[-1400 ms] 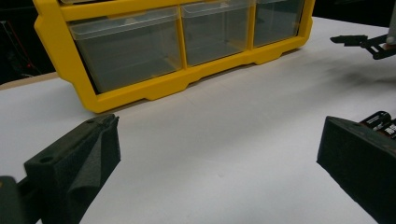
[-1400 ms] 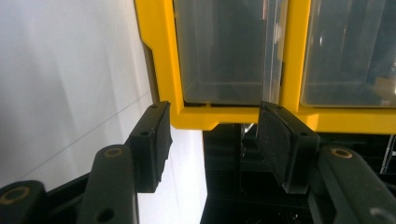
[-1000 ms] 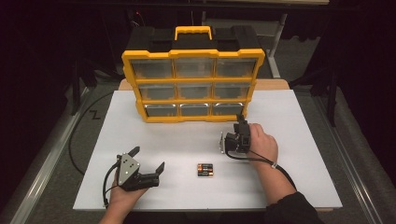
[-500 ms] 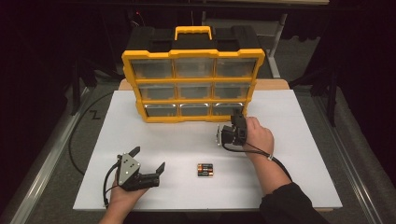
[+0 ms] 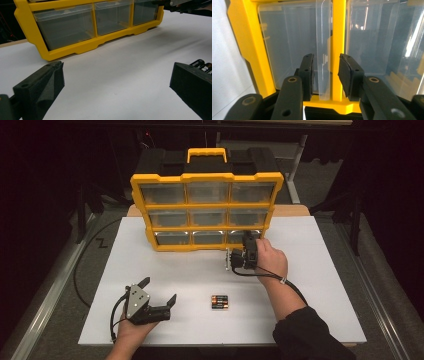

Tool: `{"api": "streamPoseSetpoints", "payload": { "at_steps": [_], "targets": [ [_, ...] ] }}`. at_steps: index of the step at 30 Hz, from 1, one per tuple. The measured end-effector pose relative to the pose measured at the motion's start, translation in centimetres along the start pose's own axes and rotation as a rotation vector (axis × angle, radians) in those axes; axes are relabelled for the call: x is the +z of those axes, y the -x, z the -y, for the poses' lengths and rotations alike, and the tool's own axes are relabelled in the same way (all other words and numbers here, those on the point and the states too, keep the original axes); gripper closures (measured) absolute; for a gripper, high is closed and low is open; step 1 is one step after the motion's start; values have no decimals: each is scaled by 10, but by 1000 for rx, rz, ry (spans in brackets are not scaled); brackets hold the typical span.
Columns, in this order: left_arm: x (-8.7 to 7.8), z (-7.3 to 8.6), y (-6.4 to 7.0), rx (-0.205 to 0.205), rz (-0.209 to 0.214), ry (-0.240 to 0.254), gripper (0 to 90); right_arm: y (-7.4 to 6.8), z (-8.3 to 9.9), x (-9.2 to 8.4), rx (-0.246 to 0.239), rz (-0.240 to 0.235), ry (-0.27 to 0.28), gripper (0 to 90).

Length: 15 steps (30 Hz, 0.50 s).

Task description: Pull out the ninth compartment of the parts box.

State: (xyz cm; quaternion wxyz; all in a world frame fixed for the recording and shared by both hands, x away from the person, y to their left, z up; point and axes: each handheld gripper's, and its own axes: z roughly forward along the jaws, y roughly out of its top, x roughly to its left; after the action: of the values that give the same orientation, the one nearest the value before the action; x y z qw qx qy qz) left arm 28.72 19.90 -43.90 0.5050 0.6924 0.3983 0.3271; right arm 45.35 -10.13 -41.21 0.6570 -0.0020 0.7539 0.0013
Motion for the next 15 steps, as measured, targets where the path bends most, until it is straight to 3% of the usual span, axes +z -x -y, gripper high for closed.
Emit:
{"api": "streamPoseSetpoints", "payload": {
  "at_steps": [6, 15],
  "targets": [
    [0, 0, 1, -1, 1, 1, 3, -3, 1, 4, -1, -20, -23, 718],
    [1, 0, 1, 3, 12, -3, 3, -7, -1, 7, -11, 10, -5, 729]
  ]
}}
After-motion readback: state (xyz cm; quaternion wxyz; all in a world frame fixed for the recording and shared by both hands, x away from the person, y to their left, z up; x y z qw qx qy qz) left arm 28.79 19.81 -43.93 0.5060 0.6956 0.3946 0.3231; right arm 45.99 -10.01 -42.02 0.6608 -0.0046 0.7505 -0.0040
